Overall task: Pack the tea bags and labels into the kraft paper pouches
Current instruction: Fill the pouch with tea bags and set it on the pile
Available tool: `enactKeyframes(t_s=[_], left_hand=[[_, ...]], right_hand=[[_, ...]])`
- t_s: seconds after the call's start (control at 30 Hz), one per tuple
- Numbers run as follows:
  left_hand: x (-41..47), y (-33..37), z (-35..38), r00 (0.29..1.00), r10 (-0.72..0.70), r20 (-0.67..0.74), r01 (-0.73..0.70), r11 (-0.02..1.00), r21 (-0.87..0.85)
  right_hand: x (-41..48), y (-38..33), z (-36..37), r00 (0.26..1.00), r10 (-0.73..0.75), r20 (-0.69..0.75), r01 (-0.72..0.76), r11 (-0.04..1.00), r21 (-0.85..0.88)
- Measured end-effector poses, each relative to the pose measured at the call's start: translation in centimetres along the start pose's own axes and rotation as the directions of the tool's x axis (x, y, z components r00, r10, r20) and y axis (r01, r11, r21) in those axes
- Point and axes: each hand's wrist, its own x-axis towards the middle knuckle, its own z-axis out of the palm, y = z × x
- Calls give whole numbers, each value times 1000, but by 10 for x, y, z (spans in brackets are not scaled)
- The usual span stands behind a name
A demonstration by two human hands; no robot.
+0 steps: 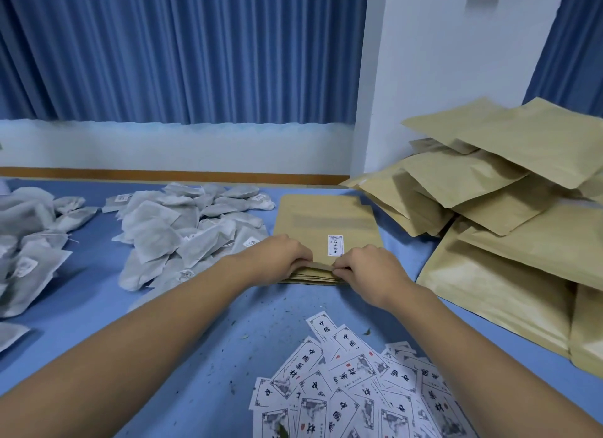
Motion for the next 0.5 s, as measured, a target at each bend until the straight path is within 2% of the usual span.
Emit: enactKeyframes(t_s=[0.07, 0.1, 0.13, 0.17, 0.2, 0.23, 0.27, 0.3, 0.33, 0.37, 0.4, 0.43, 0.5], left_hand=[[-9, 8, 2, 995, -33, -93, 34, 999, 13], [-14, 12, 5, 978, -9, -208, 11, 1000, 12], [-20, 17, 9, 932, 36, -362, -33, 999, 13], [-26, 24, 16, 852, 42, -521, -53, 999, -6], [-33, 35, 22, 753, -25, -658, -39, 996, -83], [-39, 48, 29, 659, -168, -733, -11, 972, -233], [-45, 61, 36, 598, -348, -722, 10, 904, -427], [-49, 72, 40, 586, -538, -606, 31, 762, -647], [-49, 80, 45, 614, -681, -399, 63, 546, -835], [-49, 85, 48, 647, -744, -169, 123, 320, -939], [-49, 87, 50, 664, -748, 2, 176, 154, -972], [-50, 86, 50, 678, -728, 101, 190, 42, -981], [-50, 82, 46, 731, -662, 163, 127, -102, -987]], right_hand=[[-1, -4, 2, 999, 28, -44, -29, 1000, -10], [-3, -5, 3, 995, 49, -82, -48, 999, 7], [-5, -6, 5, 989, 71, -126, -67, 997, 35], [-8, -7, 7, 981, 90, -171, -79, 994, 71], [-10, -8, 10, 971, 110, -213, -87, 989, 118], [-14, -9, 13, 960, 132, -247, -88, 979, 183], [-17, -10, 17, 950, 156, -271, -83, 961, 265], [-21, -12, 20, 944, 175, -281, -67, 932, 356], [-24, -13, 23, 944, 191, -271, -48, 888, 458], [-27, -14, 25, 950, 193, -245, -20, 823, 568], [-30, -16, 27, 960, 181, -215, 13, 735, 678], [-34, -18, 28, 971, 157, -180, 41, 632, 774], [-40, -21, 30, 989, 95, -114, 59, 451, 890]])
